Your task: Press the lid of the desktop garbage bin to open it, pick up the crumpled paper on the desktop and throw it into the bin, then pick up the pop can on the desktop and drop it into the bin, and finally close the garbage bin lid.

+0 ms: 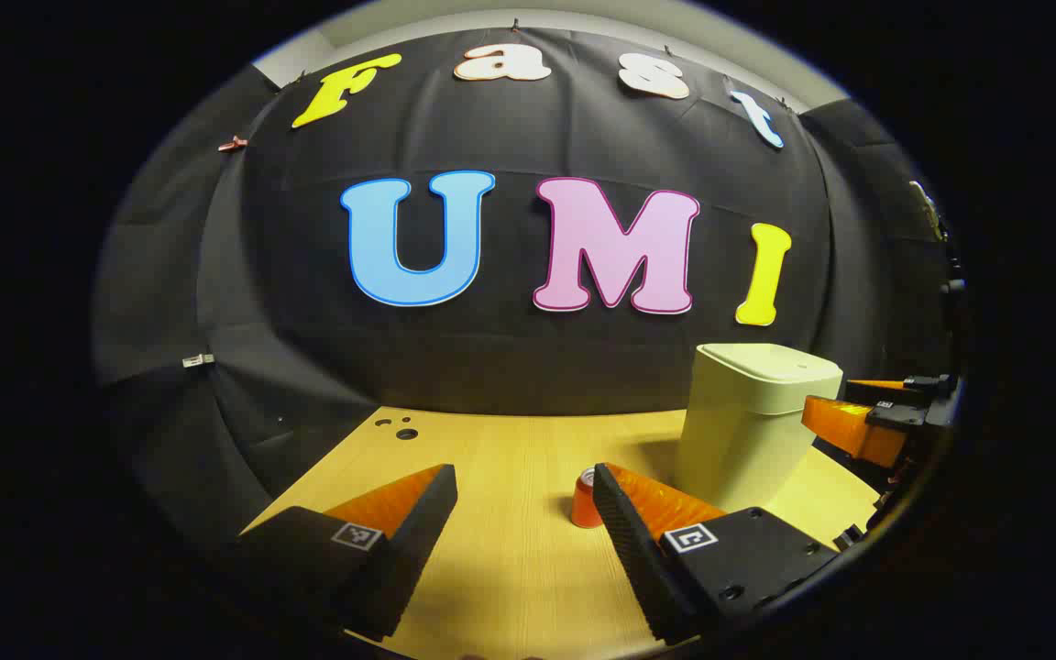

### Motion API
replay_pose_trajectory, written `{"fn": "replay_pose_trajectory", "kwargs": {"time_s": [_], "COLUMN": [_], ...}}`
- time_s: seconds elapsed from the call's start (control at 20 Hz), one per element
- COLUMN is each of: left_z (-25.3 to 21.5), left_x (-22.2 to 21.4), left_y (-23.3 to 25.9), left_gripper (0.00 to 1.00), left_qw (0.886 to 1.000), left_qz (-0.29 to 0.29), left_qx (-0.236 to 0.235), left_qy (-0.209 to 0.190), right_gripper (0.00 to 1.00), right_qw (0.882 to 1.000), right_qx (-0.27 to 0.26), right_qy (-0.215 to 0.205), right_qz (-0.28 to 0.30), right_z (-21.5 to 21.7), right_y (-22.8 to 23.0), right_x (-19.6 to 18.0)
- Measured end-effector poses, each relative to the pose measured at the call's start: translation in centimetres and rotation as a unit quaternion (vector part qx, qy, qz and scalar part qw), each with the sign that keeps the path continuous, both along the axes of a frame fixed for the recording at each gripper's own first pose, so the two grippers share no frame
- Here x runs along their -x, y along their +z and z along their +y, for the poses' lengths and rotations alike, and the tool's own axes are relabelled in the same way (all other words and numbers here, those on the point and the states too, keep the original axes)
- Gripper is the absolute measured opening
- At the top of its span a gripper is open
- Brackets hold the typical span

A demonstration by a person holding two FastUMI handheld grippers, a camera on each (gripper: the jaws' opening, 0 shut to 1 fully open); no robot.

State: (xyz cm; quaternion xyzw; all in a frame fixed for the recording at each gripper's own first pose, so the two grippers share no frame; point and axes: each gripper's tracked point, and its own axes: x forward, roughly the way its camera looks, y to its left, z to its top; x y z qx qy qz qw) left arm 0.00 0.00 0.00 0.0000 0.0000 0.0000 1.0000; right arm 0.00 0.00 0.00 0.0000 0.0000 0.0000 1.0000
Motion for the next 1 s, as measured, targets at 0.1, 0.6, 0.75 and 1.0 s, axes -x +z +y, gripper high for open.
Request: {"fn": "replay_pose_trajectory", "kwargs": {"time_s": [0.1,0.6,0.75,1.0], "left_z": [0.2,0.1,-0.2,-0.5], "left_x": [0.1,0.0,0.2,0.4], "left_y": [-0.3,-1.9,-2.4,-2.7], "left_gripper": [0.95,0.96,0.96,0.96], "left_qw": [1.000,1.000,1.000,1.000], "left_qz": [0.003,0.019,0.024,0.027], "left_qx": [-0.001,-0.004,-0.005,-0.006], "left_qy": [0.004,0.013,0.014,0.014], "right_gripper": [0.98,0.98,0.98,0.98], "right_qw": [1.000,1.000,1.000,1.000], "right_qx": [0.000,0.004,0.009,0.006], "right_qy": [-0.001,0.008,0.013,0.017], "right_qz": [0.002,0.003,0.003,0.001], "right_z": [-0.4,-0.5,-0.5,-0.7], "right_y": [0.1,-0.1,0.0,0.3], "right_x": [0.0,0.2,0.2,0.4]}}
